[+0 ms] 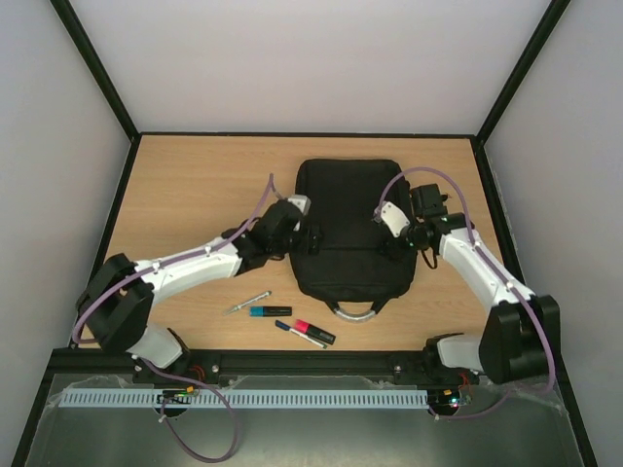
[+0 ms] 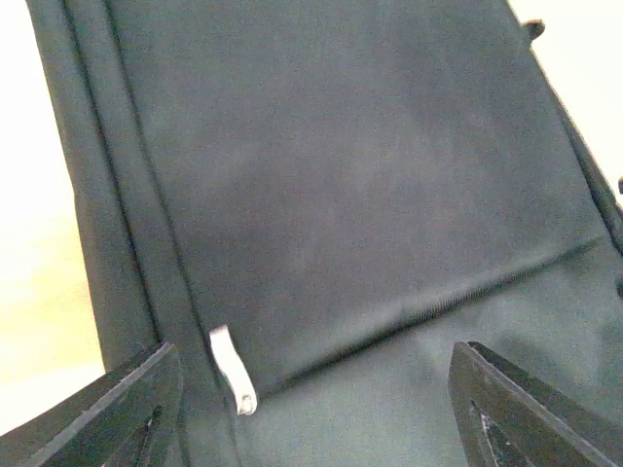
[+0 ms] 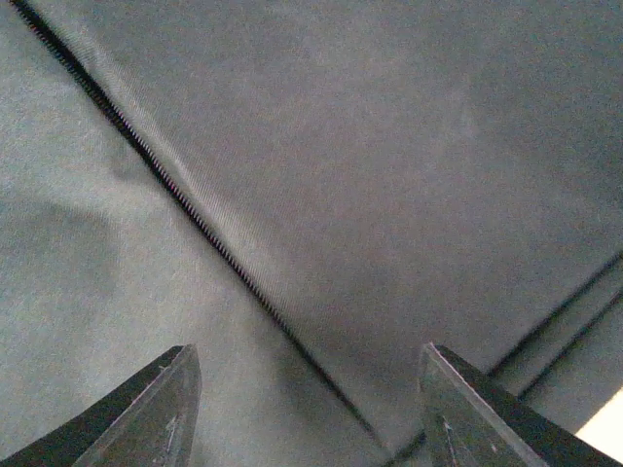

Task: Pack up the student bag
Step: Adjust the student bag at the center of the board.

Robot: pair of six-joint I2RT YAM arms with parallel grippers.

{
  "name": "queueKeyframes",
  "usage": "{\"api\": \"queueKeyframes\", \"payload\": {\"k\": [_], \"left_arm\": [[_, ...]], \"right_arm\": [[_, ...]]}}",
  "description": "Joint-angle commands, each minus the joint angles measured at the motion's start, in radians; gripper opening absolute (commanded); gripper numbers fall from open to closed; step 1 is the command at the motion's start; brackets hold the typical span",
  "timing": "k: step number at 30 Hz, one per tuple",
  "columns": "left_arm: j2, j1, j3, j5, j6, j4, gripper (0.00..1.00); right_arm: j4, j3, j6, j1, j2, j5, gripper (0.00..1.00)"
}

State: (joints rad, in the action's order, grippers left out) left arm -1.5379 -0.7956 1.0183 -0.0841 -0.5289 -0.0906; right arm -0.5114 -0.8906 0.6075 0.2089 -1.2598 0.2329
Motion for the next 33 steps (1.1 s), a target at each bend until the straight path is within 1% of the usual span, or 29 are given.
{"api": "queueKeyframes", "payload": {"k": [1, 3, 6, 7, 8, 12, 15, 18, 20, 24, 27, 28, 29, 33], "left_arm": [[0.077, -0.019, -0.173, 0.105, -0.133, 0.17, 0.69], [0.095, -0.035, -0.222, 0.131, -0.174, 0.242, 0.56], [0.061, -0.053, -0.252, 0.161, -0.214, 0.318, 0.32], [0.04, -0.061, -0.251, 0.161, -0.222, 0.334, 0.26], [0.018, -0.071, -0.25, 0.158, -0.226, 0.353, 0.22], [-0.081, -0.108, -0.221, 0.141, -0.242, 0.371, 0.17], [-0.133, -0.129, -0.209, 0.125, -0.246, 0.376, 0.12], [-0.161, -0.133, -0.203, 0.115, -0.25, 0.378, 0.07], [-0.171, -0.133, -0.201, 0.105, -0.248, 0.375, 0.06], [-0.176, -0.134, -0.201, 0.084, -0.242, 0.365, 0.05], [-0.176, -0.133, -0.201, 0.072, -0.234, 0.357, 0.04], [-0.173, -0.133, -0.202, 0.062, -0.231, 0.354, 0.03], [-0.172, -0.133, -0.204, 0.055, -0.231, 0.351, 0.03], [-0.169, -0.133, -0.204, 0.038, -0.219, 0.343, 0.02]], "right_arm": [[0.005, -0.062, 0.039, 0.039, -0.088, -0.006, 0.63], [0.023, -0.064, 0.046, 0.067, -0.126, -0.03, 0.65], [0.045, -0.07, 0.04, 0.101, -0.182, -0.05, 0.66], [0.051, -0.069, 0.033, 0.111, -0.195, -0.054, 0.66], [0.063, -0.064, 0.025, 0.123, -0.203, -0.068, 0.66], [0.146, -0.032, -0.022, 0.165, -0.212, -0.144, 0.66], [0.214, -0.03, -0.079, 0.167, -0.214, -0.197, 0.59], [0.272, -0.028, -0.108, 0.167, -0.209, -0.217, 0.53], [0.294, -0.031, -0.117, 0.167, -0.211, -0.219, 0.44], [0.282, -0.046, -0.129, 0.166, -0.21, -0.197, 0.19], [0.256, -0.05, -0.139, 0.167, -0.17, -0.166, 0.06], [0.247, -0.05, -0.141, 0.167, -0.149, -0.158, 0.03], [0.238, -0.052, -0.144, 0.167, -0.127, -0.151, 0.02], [0.204, -0.062, -0.159, 0.166, -0.031, -0.116, 0.01]]}}
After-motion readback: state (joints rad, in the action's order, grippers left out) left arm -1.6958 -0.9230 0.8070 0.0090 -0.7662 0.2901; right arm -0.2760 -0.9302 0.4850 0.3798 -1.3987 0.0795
